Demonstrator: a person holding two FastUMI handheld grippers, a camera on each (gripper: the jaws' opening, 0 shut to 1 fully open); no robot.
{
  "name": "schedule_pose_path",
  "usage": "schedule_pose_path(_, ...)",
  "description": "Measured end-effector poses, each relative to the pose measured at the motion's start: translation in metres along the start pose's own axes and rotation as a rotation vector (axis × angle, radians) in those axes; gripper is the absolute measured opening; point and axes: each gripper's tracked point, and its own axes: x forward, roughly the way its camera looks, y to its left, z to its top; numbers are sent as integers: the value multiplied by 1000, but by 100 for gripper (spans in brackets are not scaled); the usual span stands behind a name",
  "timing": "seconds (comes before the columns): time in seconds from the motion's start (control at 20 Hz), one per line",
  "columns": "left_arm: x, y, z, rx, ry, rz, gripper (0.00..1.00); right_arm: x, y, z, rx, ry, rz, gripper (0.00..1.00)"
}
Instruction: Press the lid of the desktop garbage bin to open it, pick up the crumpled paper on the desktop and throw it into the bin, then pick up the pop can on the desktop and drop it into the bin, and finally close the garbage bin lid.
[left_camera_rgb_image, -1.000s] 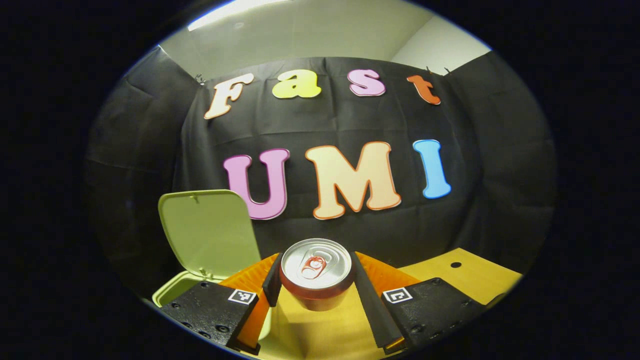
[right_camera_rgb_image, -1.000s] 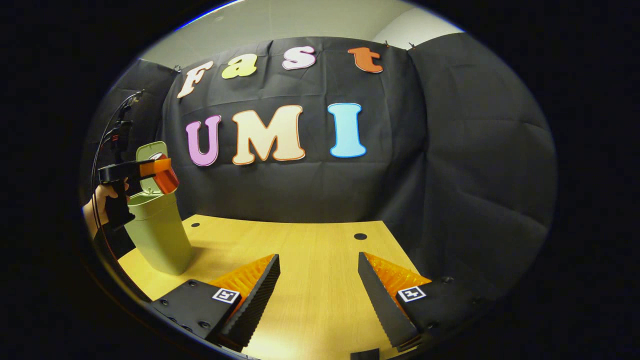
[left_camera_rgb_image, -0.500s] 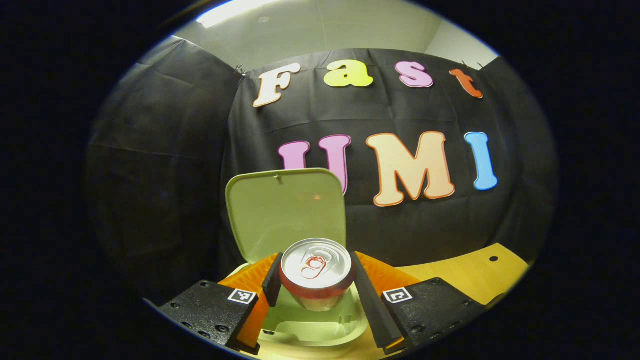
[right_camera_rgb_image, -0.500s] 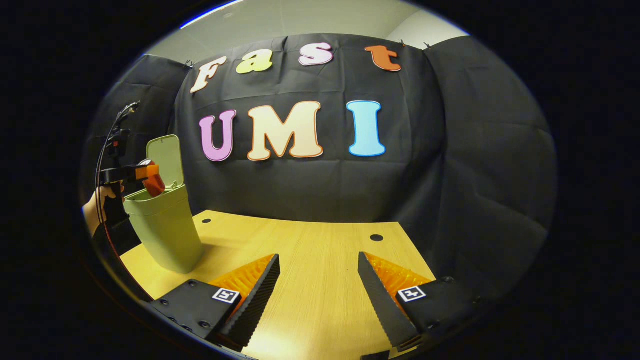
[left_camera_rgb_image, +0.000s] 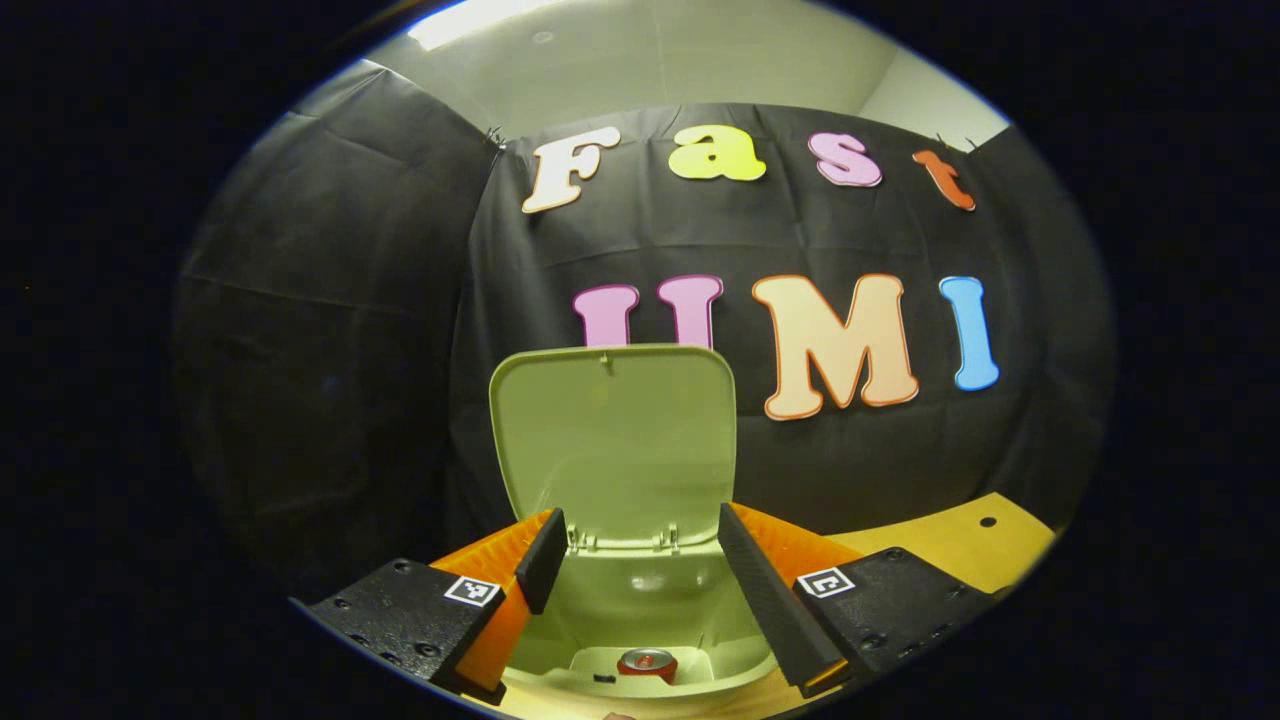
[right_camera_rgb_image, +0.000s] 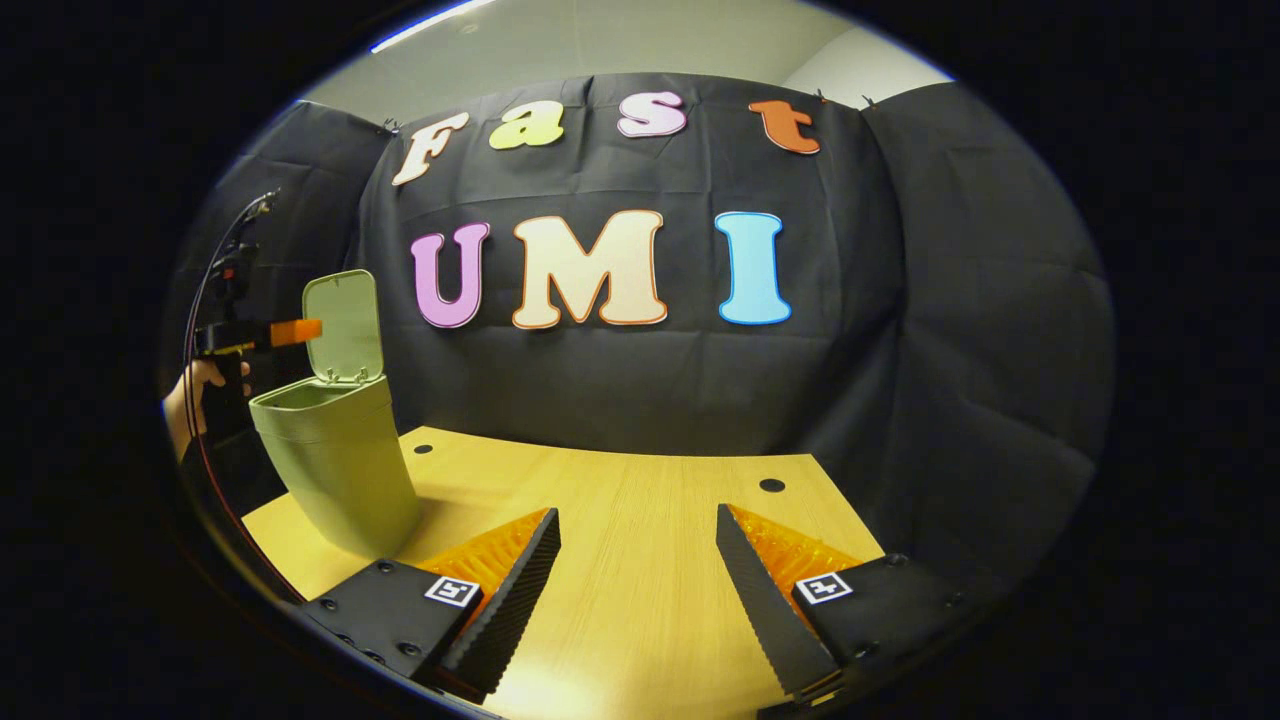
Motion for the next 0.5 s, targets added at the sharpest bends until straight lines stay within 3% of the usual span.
schedule_pose_path(0.05,6,2,13,-11,-9,-18,92,-1,6,-3,10,1,-10,98)
schedule_pose_path(0.2,27,9,47,-59,-15,-73,92,-7,25,-15,40,7,-38,99)
schedule_pose_path(0.25,36,11,61,-72,-32,-91,98,-8,32,-20,49,10,-47,99)
schedule_pose_path(0.4,61,24,92,-46,-80,-94,96,-13,50,-30,66,29,-62,99)
schedule_pose_path(0.5,77,26,102,-18,-92,-106,89,-14,54,-32,62,31,-76,98)
